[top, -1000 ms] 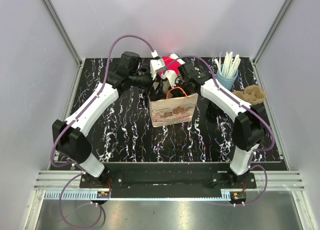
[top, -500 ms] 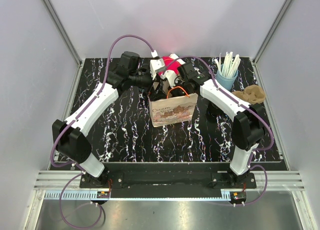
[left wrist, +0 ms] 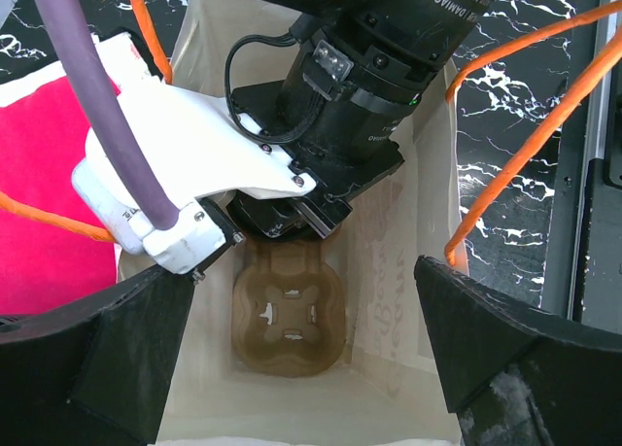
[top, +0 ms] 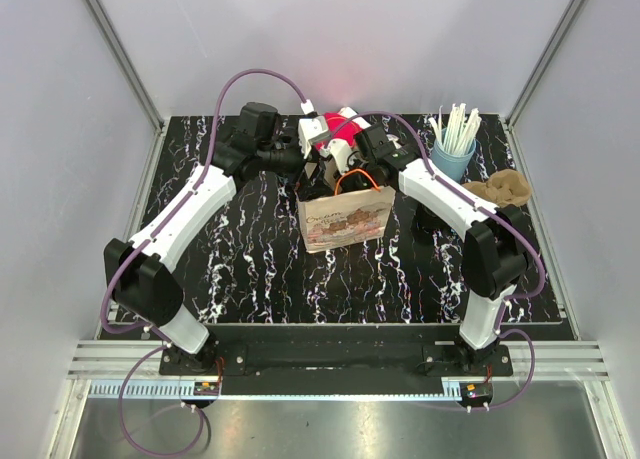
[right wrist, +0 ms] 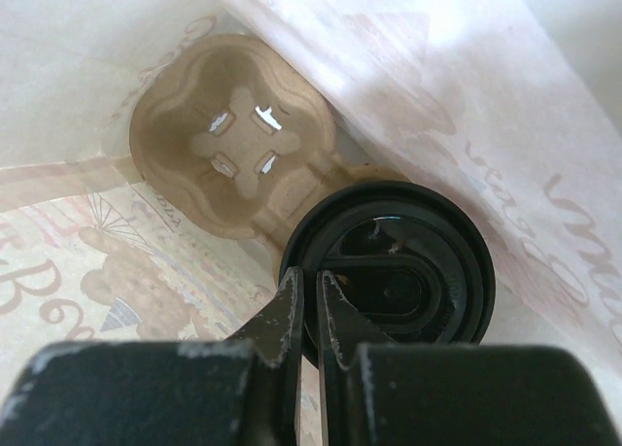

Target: Pack the takeout coffee

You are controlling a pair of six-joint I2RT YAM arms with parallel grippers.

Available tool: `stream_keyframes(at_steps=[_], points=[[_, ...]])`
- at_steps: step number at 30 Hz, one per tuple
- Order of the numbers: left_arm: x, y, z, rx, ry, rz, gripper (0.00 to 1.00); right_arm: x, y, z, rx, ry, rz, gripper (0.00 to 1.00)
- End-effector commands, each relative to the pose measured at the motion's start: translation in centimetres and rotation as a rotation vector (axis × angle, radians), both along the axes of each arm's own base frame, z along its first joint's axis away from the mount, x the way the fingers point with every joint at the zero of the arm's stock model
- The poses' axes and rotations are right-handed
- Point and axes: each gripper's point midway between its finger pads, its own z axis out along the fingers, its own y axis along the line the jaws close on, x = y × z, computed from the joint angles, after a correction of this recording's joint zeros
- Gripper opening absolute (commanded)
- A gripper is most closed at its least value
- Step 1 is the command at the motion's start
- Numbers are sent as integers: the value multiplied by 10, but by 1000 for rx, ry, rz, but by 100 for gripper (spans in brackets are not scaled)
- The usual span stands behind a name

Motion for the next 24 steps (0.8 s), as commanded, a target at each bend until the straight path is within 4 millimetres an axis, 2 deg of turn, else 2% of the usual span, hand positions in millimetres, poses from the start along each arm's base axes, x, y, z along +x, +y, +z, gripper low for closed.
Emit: stream_keyframes(at_steps=[1, 24], points=[[-9, 0, 32, -59, -85, -38, 99, -22, -16, -47, -106, 133, 10, 0], [-8, 0, 35, -61, -92, -35, 99, -27, -16, -56, -110, 164, 19, 0]])
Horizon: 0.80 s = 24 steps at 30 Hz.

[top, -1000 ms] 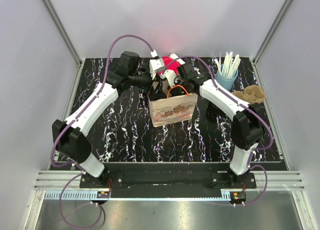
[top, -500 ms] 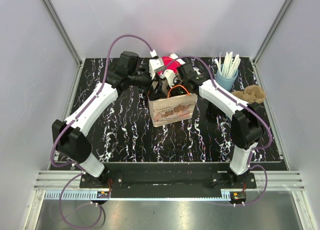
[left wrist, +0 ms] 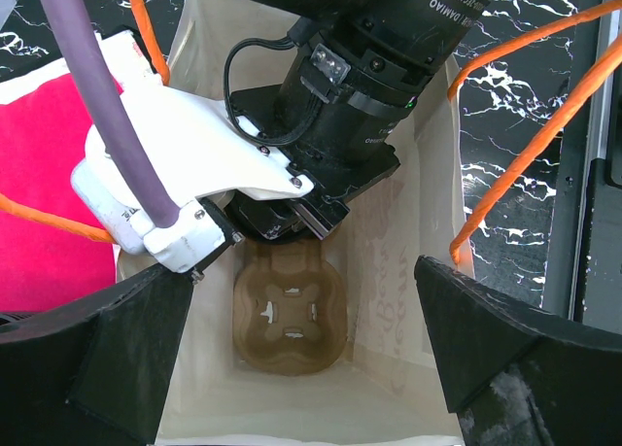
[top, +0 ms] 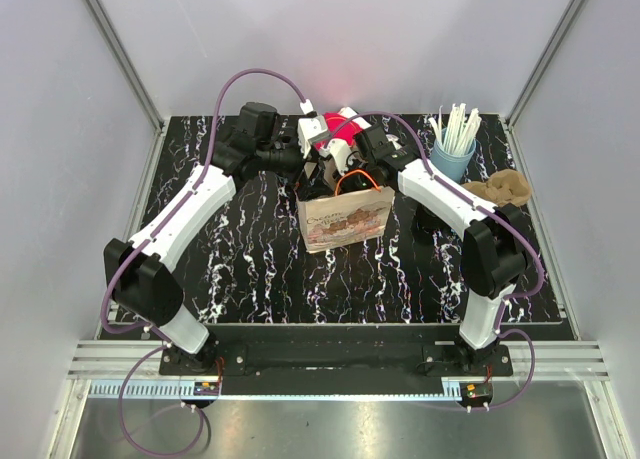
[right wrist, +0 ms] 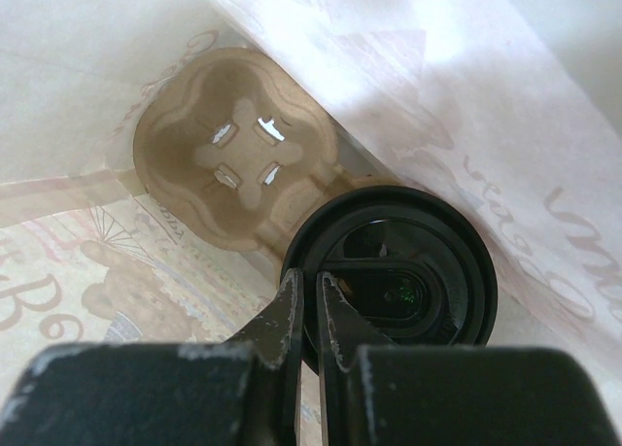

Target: Pack the takeout coffee

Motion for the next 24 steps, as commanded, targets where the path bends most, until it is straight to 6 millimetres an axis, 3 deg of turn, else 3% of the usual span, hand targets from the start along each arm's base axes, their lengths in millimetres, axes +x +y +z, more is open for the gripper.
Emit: stream_keyframes(at_steps=[1, 14, 18, 24], points=[[-8, -1, 35, -61, -92, -38, 99, -29, -21, -54, -129, 168, 11, 0], [-9, -2, 38, -66, -94, -41, 99, -30, -22, -54, -131, 171, 11, 0], [-9, -2, 37, -64, -93, -39, 99, -31, -21, -55, -131, 179, 13, 8], [-8, -2, 35, -61, -89, -40, 99, -30, -21, -51, -127, 172, 13, 27]])
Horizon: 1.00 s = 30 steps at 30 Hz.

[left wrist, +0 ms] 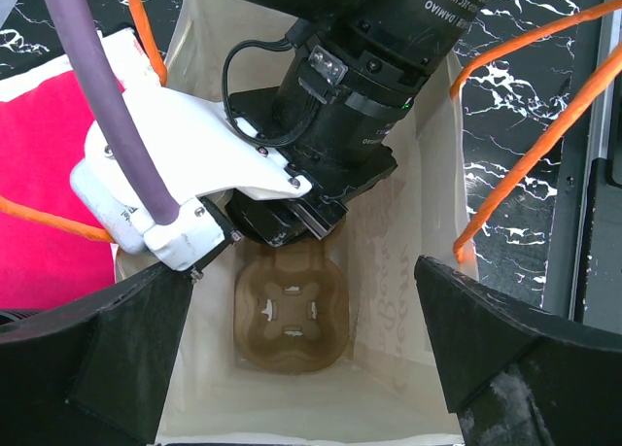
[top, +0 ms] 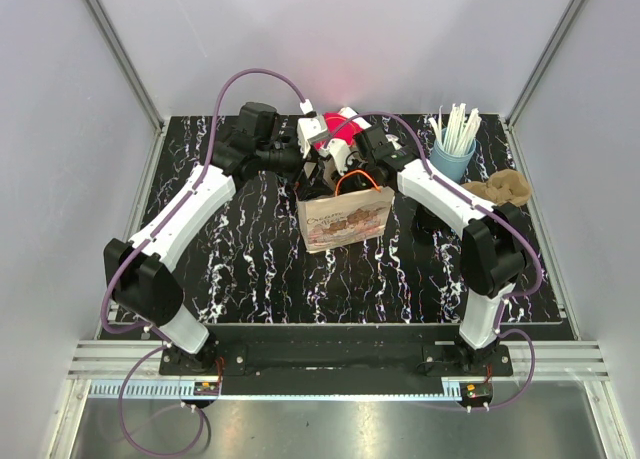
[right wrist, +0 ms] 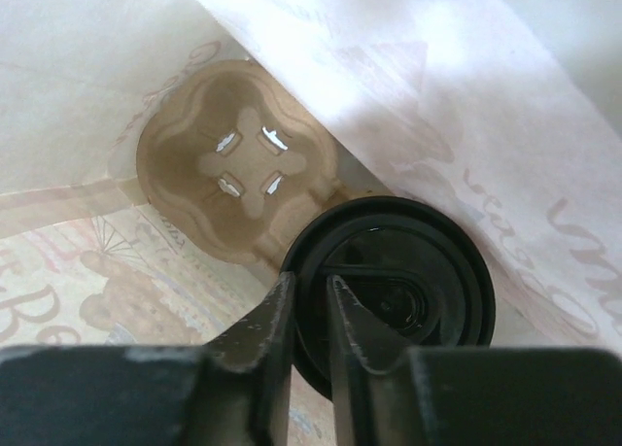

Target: Pack the takeout coffee

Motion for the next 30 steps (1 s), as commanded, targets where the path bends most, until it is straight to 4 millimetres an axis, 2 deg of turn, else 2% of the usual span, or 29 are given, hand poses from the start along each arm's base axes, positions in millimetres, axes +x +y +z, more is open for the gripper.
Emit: stream_keyframes(at_steps=[1, 4, 13, 19, 30], points=[[-8, -2, 35, -61, -91, -40, 99, -32, -24, -49, -142, 170, 4, 32], [-9, -2, 35, -61, -91, -40, 99, -31, -24, -47, -142, 165, 3, 43], [-9, -2, 33, -59, -90, -41, 99, -30, -23, -33, -124, 143, 3, 57], [-8, -2, 33, -59, -87, -38, 99, -29, -23, -24, -118, 130, 2, 73], [-8, -1, 33, -59, -89, -37, 99, -30, -23, 9, -86, 76, 4, 97]])
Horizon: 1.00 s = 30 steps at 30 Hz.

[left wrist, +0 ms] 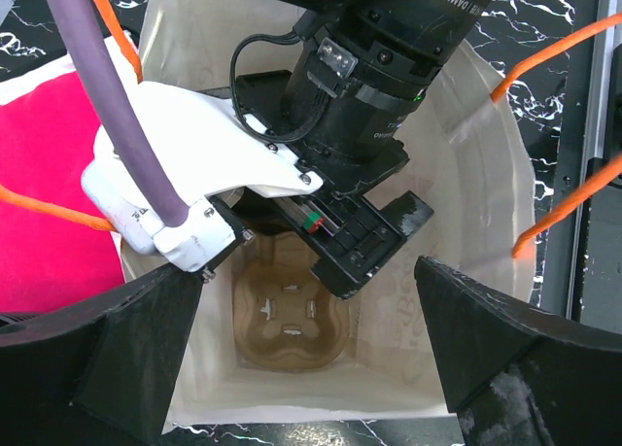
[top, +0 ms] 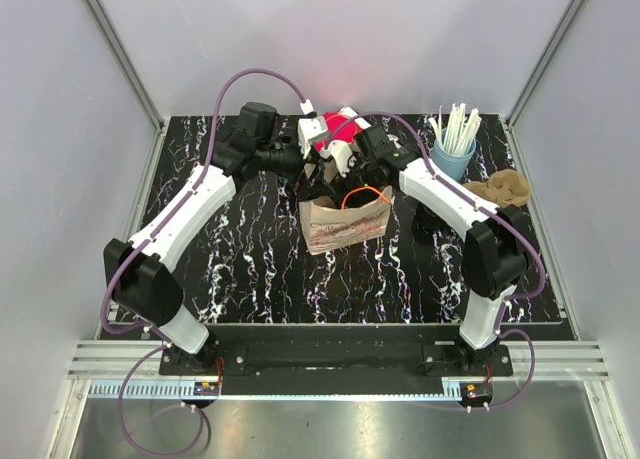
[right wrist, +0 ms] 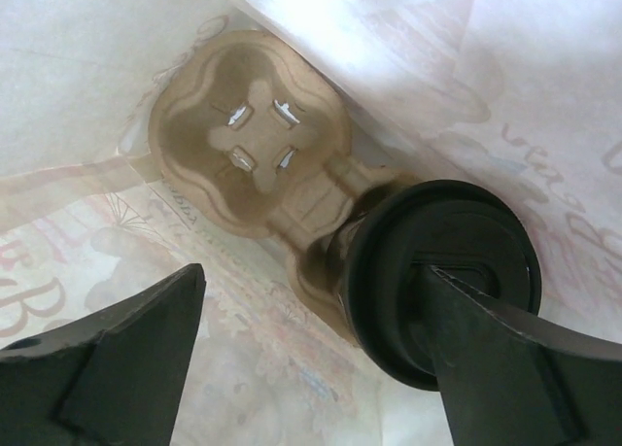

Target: Pack the takeout coffee

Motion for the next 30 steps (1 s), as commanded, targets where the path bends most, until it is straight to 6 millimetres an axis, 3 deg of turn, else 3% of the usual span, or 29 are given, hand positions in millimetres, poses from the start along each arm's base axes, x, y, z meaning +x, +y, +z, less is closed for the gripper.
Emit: stream_keyframes(at_steps=[1, 30], points=[[-7, -1, 32, -55, -87, -34, 99, -21, -18, 7, -69, 48, 0, 98], [-6, -1, 35, -51, -94, -32, 99, -36, -9, 73, 2, -8, 47, 100]])
